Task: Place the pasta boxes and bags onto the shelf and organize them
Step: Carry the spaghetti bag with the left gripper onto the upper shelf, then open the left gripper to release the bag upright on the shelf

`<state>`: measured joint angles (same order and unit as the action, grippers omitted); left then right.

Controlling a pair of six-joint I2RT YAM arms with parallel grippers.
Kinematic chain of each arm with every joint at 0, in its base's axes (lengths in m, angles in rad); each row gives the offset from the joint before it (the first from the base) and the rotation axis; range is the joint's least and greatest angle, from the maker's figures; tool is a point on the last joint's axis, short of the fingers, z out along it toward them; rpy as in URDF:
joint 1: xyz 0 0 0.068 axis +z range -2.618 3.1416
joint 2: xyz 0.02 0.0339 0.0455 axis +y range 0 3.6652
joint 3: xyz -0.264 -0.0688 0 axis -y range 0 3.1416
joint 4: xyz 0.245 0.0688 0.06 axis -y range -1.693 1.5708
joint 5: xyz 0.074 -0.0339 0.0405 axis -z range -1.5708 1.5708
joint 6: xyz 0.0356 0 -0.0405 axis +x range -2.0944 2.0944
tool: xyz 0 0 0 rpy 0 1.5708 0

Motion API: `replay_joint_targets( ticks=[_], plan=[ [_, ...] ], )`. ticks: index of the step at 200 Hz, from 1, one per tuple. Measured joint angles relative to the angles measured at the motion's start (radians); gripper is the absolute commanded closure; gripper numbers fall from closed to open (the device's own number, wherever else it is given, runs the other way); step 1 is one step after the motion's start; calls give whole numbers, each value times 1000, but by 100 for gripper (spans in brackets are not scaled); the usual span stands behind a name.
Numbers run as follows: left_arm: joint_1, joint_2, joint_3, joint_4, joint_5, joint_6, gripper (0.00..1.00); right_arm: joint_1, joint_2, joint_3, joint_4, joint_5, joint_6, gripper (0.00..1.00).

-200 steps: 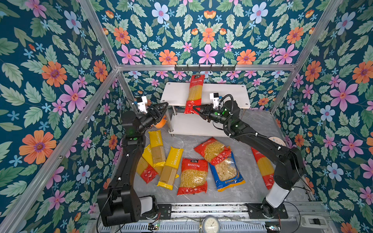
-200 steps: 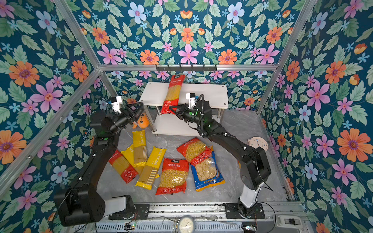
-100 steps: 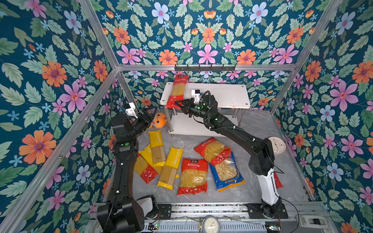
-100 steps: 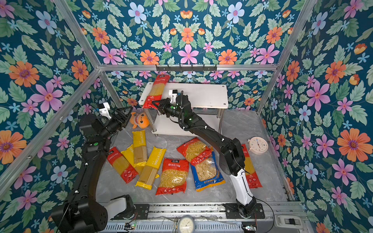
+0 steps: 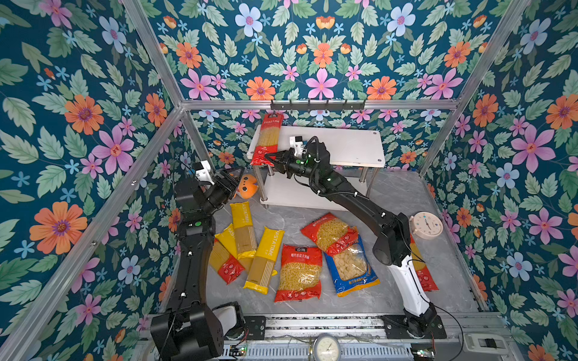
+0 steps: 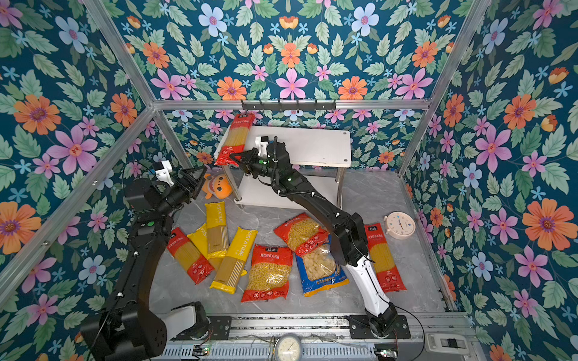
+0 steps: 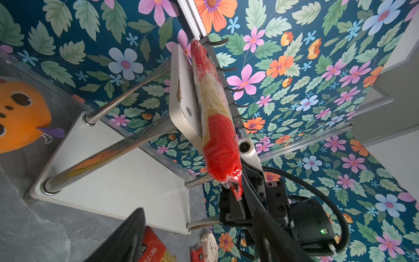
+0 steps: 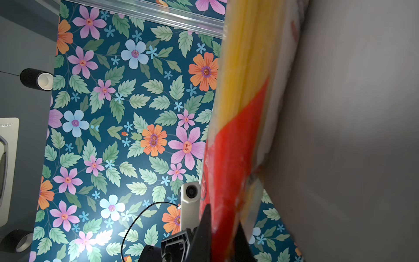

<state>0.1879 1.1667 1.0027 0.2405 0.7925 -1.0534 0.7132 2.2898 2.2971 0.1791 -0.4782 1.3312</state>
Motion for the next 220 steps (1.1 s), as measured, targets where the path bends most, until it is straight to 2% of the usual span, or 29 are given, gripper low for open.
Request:
replay_joint_targets(
  ticks=[13,30,51,66,99,167,178,197,220],
  plan=[
    [0,12,-11,48,0,-41,22,4,2,8,-8,4,0,77],
    [-20,46,-16,131,-10,-114,22,9,2,10,-13,0,-6,65],
    [-77,82,21,164,-21,-143,22,12,-8,-10,-14,-8,-10,52],
    [-123,98,53,167,-36,-134,23,12,-39,-58,-13,-12,-21,48],
    [-171,151,76,164,-64,-111,29,11,-137,-208,21,-13,-38,43],
    [-195,213,113,168,-111,-109,48,10,-358,-635,182,-30,-81,43],
    [-195,218,113,167,-117,-110,53,10,-387,-692,201,-25,-90,43],
    [-195,224,113,174,-132,-118,66,10,-424,-783,212,-14,-90,43],
    [-193,223,119,177,-146,-125,75,8,-461,-882,217,-2,-103,43]
  ],
)
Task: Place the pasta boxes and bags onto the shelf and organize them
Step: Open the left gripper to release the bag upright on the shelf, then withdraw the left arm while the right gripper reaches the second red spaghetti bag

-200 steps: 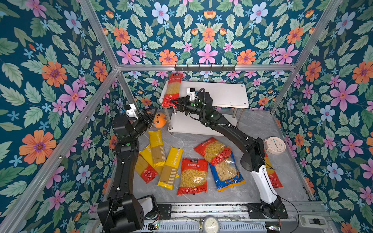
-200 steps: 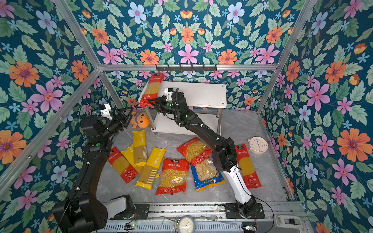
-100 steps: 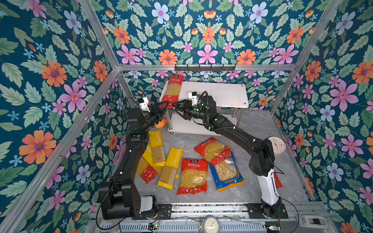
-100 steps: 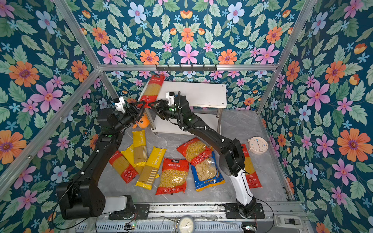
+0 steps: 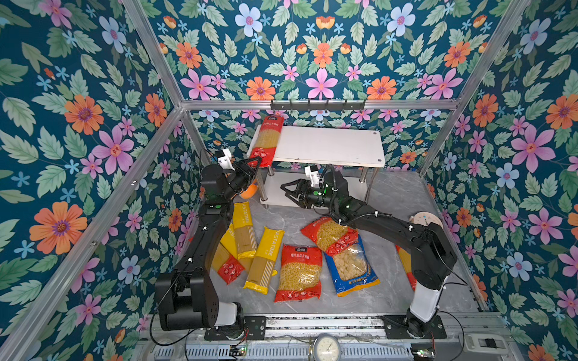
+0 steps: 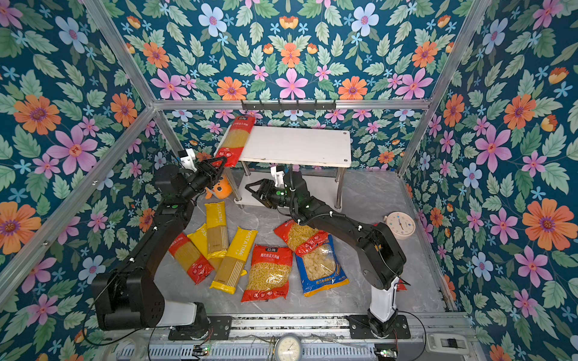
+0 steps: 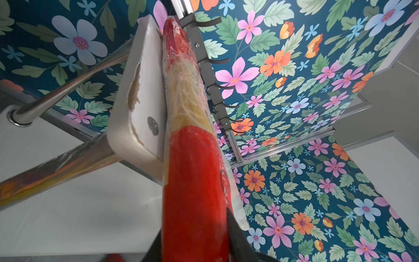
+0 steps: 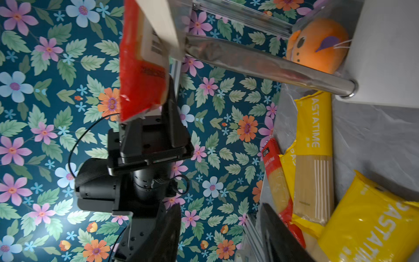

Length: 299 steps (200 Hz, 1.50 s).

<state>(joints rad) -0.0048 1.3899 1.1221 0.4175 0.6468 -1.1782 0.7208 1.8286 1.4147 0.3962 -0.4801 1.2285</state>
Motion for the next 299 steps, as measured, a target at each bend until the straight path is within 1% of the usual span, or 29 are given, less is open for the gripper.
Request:
replay_joint_targets(
  ticks=[7,24,50,80,87,93,104,113,124,135,150,174,197,212,228,241,257,272,283,299],
  plan=[
    [4,0,6,-4,-2,0,78,0,-11,-29,2,9,-2,43],
    [17,3,21,-16,-3,-1,80,-4,-32,-86,5,13,-2,44],
    [31,12,35,-27,-2,-5,80,-11,-49,-129,13,21,-2,44],
    [32,13,29,-23,-2,-5,78,-15,-51,-130,32,36,-2,44],
    [32,13,27,-21,-3,-5,74,-15,-51,-127,34,36,-2,43],
    [32,13,26,-21,-4,-4,68,-15,-51,-125,35,38,-2,43],
    [31,13,24,-22,-5,-7,52,-17,-51,-122,42,37,-3,43],
    [26,12,24,-23,-10,-8,42,-18,-51,-122,43,37,-5,44],
    [23,5,24,-31,-19,-8,34,-22,-51,-129,49,37,-6,44],
    [24,-15,23,-52,-19,5,28,-29,-62,-150,50,37,-8,43],
    [25,-64,14,-95,-36,37,24,-46,-94,-195,39,39,-26,42],
    [27,-149,-18,-158,-73,97,22,-77,-192,-264,-44,47,-87,41],
    [19,-268,-113,-243,-127,173,22,-107,-306,-322,-164,67,-186,40],
    [-6,-354,-190,-308,-167,223,22,-140,-379,-383,-241,69,-235,40],
    [-77,-431,-269,-380,-251,281,23,-192,-456,-458,-326,104,-271,40],
    [-170,-475,-326,-422,-334,327,23,-235,-506,-496,-419,129,-307,40],
    [-312,-503,-395,-454,-428,373,23,-276,-549,-511,-536,153,-366,40],
    [-446,-498,-443,-467,-517,401,24,-326,-578,-521,-631,171,-421,40],
    [-551,-481,-466,-465,-594,425,24,-381,-598,-539,-690,185,-449,40],
    [-724,-436,-480,-441,-698,475,24,-493,-638,-586,-772,192,-477,40]
  ],
)
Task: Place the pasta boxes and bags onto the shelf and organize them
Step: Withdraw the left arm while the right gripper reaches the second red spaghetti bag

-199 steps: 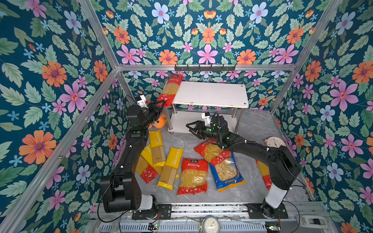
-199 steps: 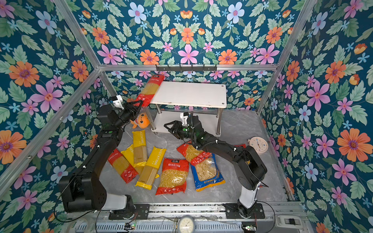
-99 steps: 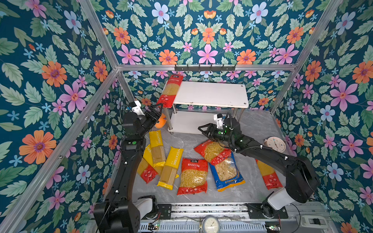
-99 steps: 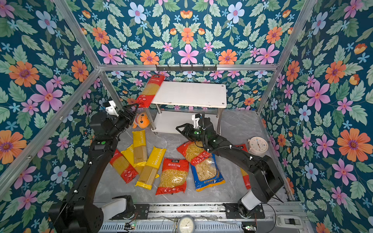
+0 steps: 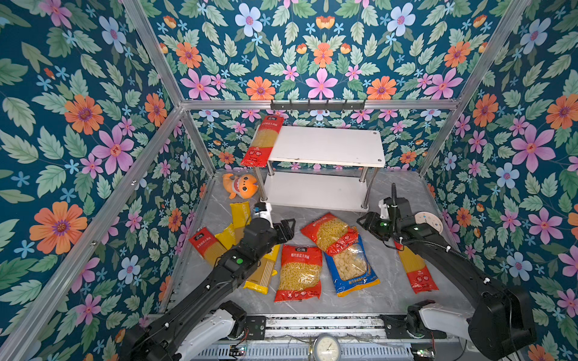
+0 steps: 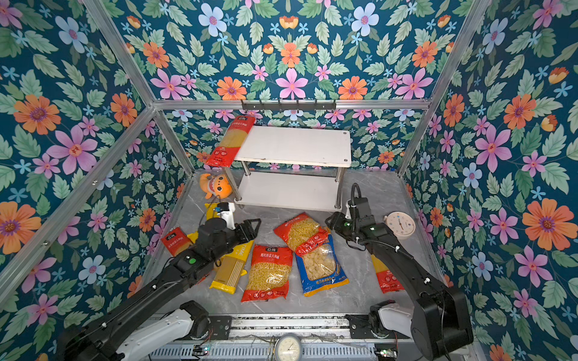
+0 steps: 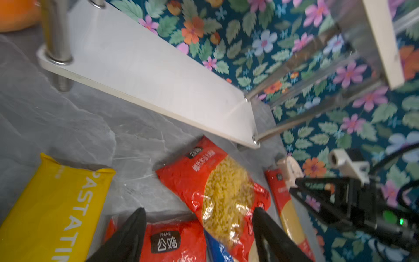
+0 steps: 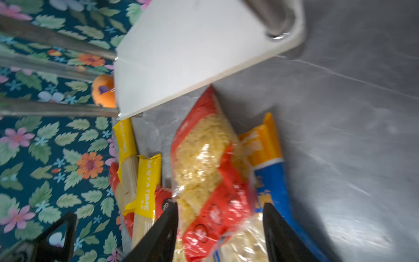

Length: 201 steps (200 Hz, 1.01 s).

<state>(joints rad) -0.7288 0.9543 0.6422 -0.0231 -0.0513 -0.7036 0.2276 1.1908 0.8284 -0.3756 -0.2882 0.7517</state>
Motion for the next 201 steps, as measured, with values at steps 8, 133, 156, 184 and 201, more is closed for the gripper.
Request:
replay_joint_targets(
  ticks=[8,133,156,184,201],
  plan=[
    [-79,36,0,26,-44,32,23,-41,-17,-11,-37,3,-15,39],
    [-386,622,278,299,-85,364,22,-371,135,-116,-158,219,-160,28],
    [-386,627,276,312,-85,389,22,-344,146,-151,-103,224,-147,28],
    [-386,646,293,327,-85,418,21,-230,167,-136,-76,218,-108,29],
    [-385,658,299,333,-84,425,21,-211,167,-126,-55,145,-74,29]
  ],
)
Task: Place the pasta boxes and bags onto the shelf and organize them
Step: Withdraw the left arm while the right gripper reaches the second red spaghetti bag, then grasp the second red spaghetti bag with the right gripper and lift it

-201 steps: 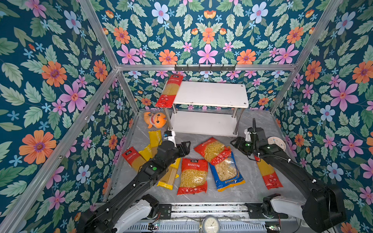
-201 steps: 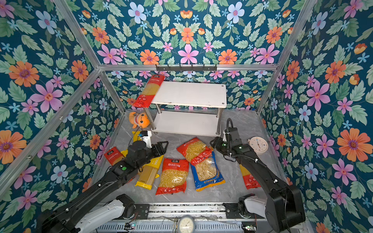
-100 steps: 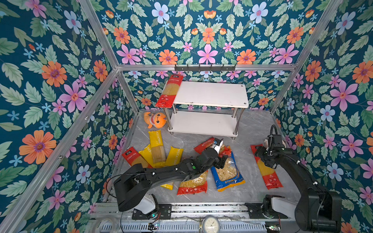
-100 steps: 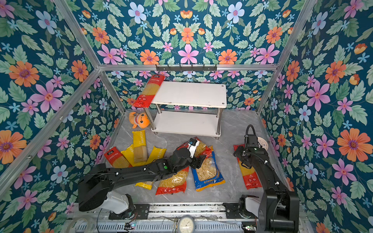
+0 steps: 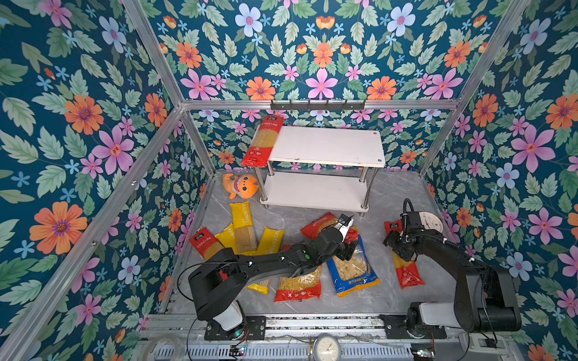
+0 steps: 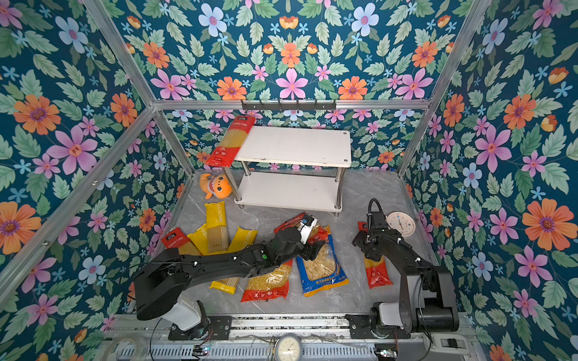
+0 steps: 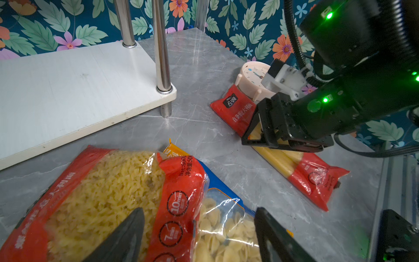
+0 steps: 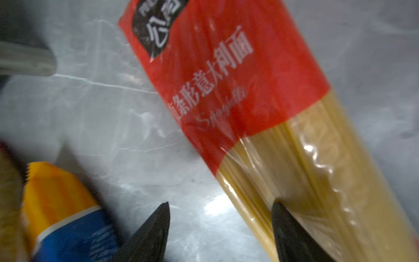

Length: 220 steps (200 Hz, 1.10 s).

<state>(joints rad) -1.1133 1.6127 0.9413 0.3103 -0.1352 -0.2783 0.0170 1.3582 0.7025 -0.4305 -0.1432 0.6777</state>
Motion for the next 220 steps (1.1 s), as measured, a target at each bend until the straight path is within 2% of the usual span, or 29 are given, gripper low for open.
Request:
replay_joint_targets(
  ticks=[32,55,79,125,156,187,220],
  plan=[
    [3,11,2,5,8,14,21,-22,-30,87,-47,-114,12,25],
    [12,6,-11,21,32,14,20,-117,-29,143,-77,-91,-54,24],
    [28,0,-19,45,59,14,20,-210,44,150,-116,-43,-134,23],
    [42,-5,-13,58,89,14,20,-229,175,124,-98,-45,-194,28],
    [48,-20,-23,63,100,8,20,-233,231,128,-75,-85,-217,38],
    [59,-24,-31,79,108,-13,20,-233,221,92,16,-174,-205,60],
    [72,-26,-32,88,126,-37,20,-230,145,36,91,-233,-186,79]
  ],
)
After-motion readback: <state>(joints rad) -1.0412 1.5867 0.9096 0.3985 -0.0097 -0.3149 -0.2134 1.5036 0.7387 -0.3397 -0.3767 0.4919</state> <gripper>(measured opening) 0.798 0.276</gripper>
